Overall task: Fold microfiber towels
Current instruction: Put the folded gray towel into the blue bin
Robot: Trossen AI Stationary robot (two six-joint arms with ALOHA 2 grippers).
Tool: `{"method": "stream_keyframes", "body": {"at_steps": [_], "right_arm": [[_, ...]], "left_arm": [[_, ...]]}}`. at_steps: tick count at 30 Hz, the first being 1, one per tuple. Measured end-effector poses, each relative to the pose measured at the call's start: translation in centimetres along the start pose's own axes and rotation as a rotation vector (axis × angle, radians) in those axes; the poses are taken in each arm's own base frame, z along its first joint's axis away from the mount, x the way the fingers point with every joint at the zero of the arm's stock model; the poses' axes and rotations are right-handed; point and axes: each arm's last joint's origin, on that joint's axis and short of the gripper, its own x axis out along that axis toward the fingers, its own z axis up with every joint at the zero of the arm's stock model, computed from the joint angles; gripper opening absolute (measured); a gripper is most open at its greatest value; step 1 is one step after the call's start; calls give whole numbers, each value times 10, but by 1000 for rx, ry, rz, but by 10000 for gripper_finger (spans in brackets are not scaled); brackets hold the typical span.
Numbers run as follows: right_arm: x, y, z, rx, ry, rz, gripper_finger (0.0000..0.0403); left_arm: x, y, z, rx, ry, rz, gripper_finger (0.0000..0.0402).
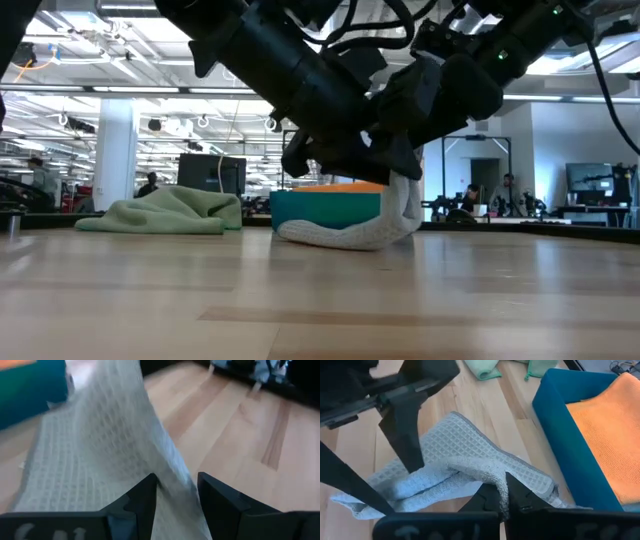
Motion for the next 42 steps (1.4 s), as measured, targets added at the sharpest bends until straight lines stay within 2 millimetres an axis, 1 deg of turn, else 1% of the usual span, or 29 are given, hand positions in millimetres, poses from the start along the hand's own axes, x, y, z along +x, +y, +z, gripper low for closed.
{"method": "stream_keyframes", "body": {"at_steps": [9, 16, 29, 31, 33, 35, 38, 39, 42], "right_arm": [[0, 0, 0, 0, 1, -2, 13], [2, -6, 0, 13, 8, -19, 13], [7, -17, 0, 42, 17, -51, 14], [7, -18, 1, 45, 17, -54, 16], [8, -18, 1, 47, 17, -56, 16], [8, -18, 1, 47, 17, -55, 13], [8, -18, 1, 47, 17, -54, 12], [8, -18, 1, 47, 17, -54, 13], [8, -18, 1, 46, 17, -54, 16]], "left_arm": [[-6, -5, -10, -22, 94, -70, 135], [-13, -6, -21, 30, 157, -38, 135], [-14, -4, -25, 46, 193, -13, 133], [-15, -3, -27, 38, 203, 1, 124], [-15, -2, -27, 36, 203, 16, 105], [-15, 0, -28, 43, 205, 29, 78], [-15, 0, -28, 57, 199, 33, 24], [-15, 0, -27, 67, 197, 36, 13], [-15, 0, -27, 86, 188, 47, 8]]}}
